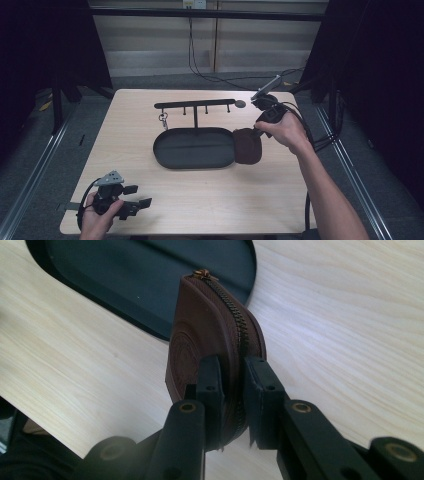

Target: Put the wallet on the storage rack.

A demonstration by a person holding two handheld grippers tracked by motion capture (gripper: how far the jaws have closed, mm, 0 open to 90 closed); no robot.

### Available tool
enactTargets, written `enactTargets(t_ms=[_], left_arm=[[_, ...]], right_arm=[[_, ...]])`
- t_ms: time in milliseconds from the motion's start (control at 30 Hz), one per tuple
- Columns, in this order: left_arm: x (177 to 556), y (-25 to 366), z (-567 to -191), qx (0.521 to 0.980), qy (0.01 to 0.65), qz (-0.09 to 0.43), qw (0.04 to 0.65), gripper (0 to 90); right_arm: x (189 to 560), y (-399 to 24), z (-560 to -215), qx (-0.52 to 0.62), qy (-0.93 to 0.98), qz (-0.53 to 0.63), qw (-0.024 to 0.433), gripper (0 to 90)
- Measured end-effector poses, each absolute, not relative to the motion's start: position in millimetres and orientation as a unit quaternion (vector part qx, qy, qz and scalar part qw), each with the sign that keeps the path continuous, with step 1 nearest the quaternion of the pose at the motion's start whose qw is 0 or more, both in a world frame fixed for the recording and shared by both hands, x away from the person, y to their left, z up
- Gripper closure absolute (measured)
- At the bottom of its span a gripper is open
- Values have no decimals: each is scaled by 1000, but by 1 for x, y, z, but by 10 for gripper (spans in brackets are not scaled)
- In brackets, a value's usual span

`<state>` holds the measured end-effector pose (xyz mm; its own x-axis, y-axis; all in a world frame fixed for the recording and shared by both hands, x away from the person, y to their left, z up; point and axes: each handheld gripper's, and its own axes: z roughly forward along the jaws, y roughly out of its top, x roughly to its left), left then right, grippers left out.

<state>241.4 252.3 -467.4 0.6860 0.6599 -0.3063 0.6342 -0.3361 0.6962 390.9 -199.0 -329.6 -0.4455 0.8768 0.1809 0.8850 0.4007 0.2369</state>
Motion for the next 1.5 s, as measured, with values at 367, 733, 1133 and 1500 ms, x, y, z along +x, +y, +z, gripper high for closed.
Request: enactTargets(t_ms=[367, 733, 1133, 1500], left_arm=[[242, 254, -466, 814, 397, 14, 423, 219], [242, 255, -466, 813, 404, 24, 419, 186], [242, 256, -465, 813, 401, 24, 422, 186], [241, 257, -464, 808, 406, 29, 426, 186]], right_arm=[[408, -189, -334, -535, -823, -191, 6, 785], [416, -188, -340, -542, -811, -222, 18, 787], [425, -177, -364, -543, -799, -254, 37, 787], [430, -168, -385, -552, -785, -276, 53, 787]])
